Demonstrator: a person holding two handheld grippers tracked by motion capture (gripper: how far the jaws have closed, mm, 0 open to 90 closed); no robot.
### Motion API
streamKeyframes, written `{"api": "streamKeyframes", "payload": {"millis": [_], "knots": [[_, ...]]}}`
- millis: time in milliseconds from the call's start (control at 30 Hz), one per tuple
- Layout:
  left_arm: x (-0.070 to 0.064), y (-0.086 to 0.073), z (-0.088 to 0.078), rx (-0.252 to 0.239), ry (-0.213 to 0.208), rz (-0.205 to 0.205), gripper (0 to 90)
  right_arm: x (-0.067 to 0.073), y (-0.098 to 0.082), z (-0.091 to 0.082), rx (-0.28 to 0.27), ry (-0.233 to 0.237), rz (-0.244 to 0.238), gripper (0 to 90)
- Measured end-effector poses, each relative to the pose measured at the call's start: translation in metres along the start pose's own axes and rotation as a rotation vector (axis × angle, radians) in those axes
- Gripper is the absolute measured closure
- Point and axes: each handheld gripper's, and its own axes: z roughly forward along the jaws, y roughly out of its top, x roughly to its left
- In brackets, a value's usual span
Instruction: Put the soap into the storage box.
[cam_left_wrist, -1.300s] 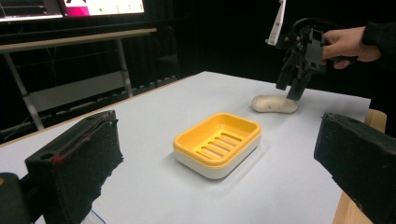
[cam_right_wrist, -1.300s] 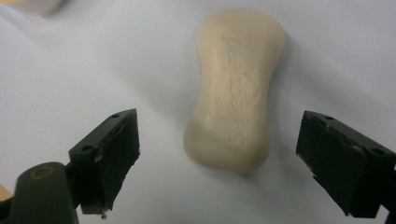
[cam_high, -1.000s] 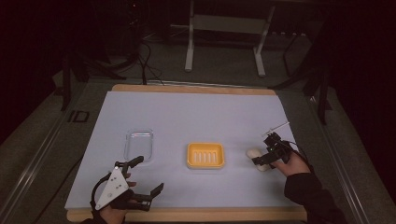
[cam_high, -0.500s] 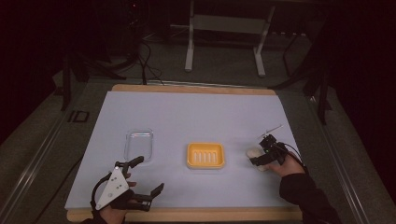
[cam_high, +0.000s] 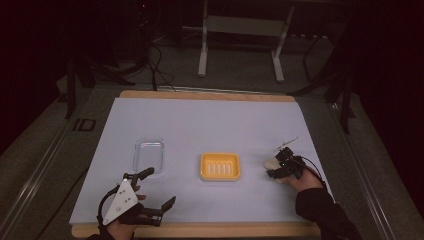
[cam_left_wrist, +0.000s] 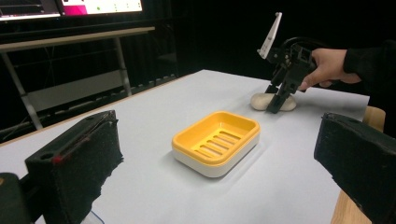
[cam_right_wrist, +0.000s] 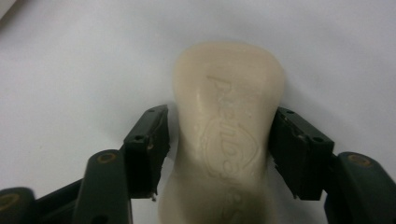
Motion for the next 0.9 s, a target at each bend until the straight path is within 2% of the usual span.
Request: {"api": "streamKeyframes", "payload": {"millis": [233,333,533,700,900], "knots": [[0.000,0.000,0.000,0.004,0.001,0.000,0.7,-0.001,-0.005,0.000,-0.032,0.003,-0.014,43.8],[0.000,0.000,0.000,0.000,0.001,0.000,0.7,-0.002,-0.006,0.000,-0.047,0.011,-0.029,47.9],[0.000,0.000,0.000,0.003,0.001,0.000,0.7,0.002,-0.003,-0.001,-0.028,-0.006,-0.054,49.4],[0.000,-0.001,0.000,0.002,0.001,0.000,0.7,0.005,0.000,-0.003,-0.003,-0.028,-0.099,49.6],[0.000,-0.001,0.000,0.005,-0.001,0.000,0.7,0.000,0.003,-0.011,-0.013,-0.018,-0.115,49.6]]}}
